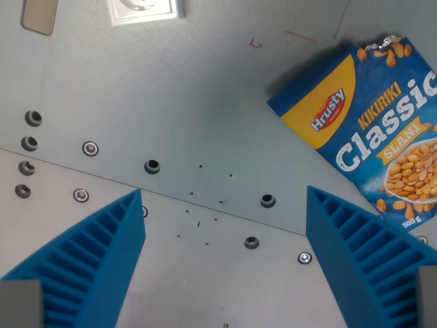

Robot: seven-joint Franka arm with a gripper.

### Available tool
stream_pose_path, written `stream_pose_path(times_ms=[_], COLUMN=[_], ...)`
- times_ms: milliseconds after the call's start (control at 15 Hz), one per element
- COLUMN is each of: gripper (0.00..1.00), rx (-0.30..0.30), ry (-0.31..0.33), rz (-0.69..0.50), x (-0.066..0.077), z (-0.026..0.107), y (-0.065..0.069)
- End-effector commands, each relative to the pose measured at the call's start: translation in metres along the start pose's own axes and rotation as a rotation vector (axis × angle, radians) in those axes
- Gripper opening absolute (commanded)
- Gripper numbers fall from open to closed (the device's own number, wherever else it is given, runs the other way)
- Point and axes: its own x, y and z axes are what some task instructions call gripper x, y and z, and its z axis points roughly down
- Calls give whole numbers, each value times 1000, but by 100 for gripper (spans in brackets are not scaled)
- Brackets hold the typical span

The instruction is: Rotate around gripper negative y

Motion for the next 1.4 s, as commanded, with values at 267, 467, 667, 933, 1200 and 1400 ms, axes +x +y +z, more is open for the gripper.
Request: stream_pose_path(times_ms=[267, 467, 667, 933, 1200, 1400], gripper=[100, 100, 100, 100, 100, 100], rx=[-2, -2, -2, -2, -2, -2], ry=[-46, -86, -126, -180, -233, -273], rz=[0, 0, 0, 1, 1, 1], x=[-1, -1, -1, -1, -1, -1], z=[-3, -3, -3, -3, -3, -3], y=[0, 0, 0, 0, 0, 0])
